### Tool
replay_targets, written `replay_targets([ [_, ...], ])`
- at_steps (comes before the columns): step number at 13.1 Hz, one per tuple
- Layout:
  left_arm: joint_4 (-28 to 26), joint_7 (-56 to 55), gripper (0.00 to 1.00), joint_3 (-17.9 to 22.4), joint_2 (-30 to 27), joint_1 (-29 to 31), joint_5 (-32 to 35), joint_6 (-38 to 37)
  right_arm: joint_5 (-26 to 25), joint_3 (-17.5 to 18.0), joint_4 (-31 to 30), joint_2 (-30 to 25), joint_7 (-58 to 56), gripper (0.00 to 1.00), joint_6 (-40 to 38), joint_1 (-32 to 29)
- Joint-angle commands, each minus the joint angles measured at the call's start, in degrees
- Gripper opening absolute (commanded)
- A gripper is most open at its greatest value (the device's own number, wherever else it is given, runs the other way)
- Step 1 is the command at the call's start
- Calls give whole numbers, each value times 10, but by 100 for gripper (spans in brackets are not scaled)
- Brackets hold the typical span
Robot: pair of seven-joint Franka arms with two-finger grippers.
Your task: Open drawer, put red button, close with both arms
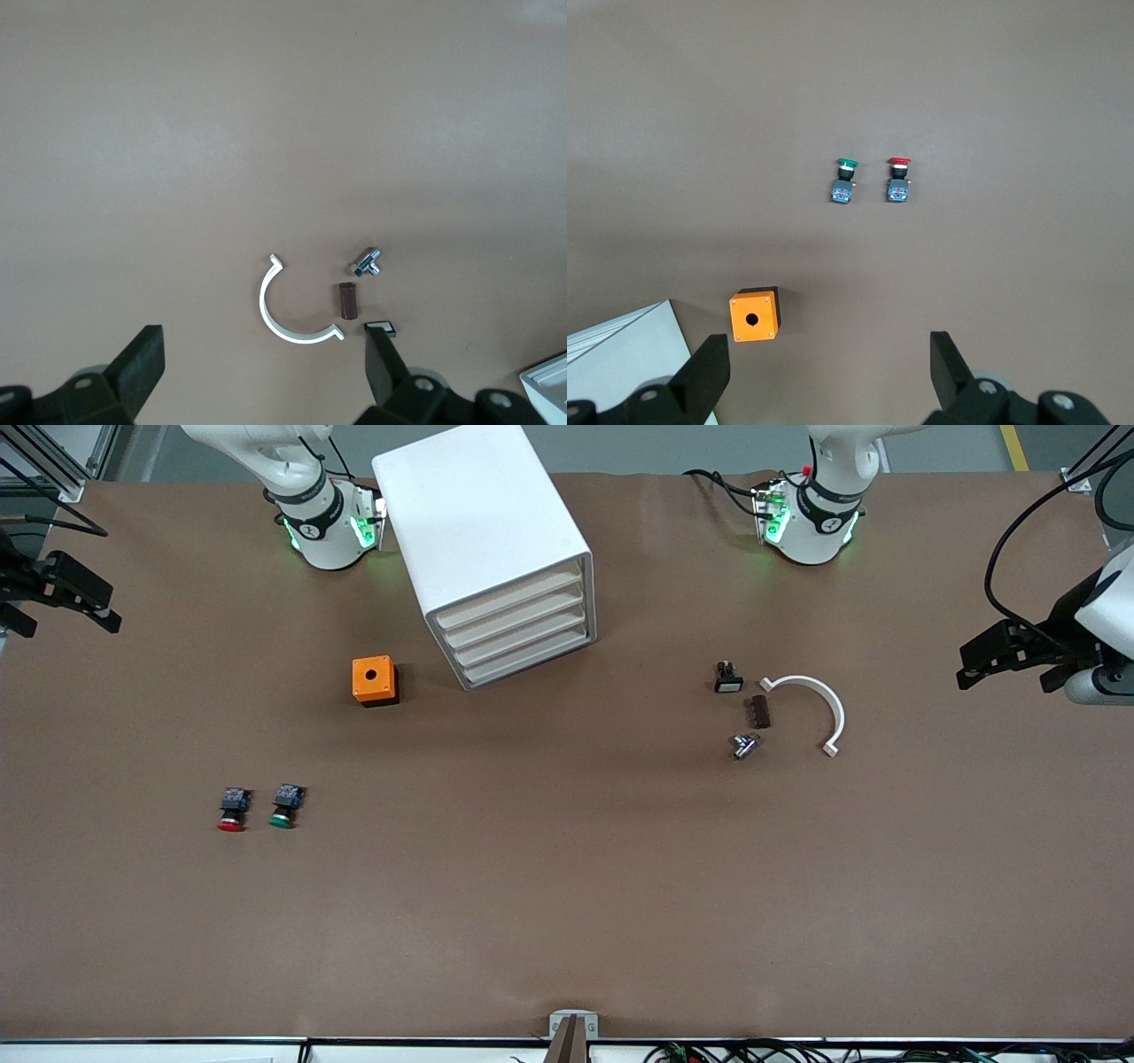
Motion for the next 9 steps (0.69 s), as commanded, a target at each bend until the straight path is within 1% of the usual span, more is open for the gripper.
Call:
replay_targets([
  [1,4,3,100,-2,1,3,-7,-8,-2,2,-4,-8,3,100,0,2],
  [8,5,-5,100,-2,10,4,-9,-8,-9,0,-4,-8,2,100,-3,-3],
  [9,1,-5,100,-2,11,4,-10,-20,-9,0,-4,-8,2,100,-4,-5],
])
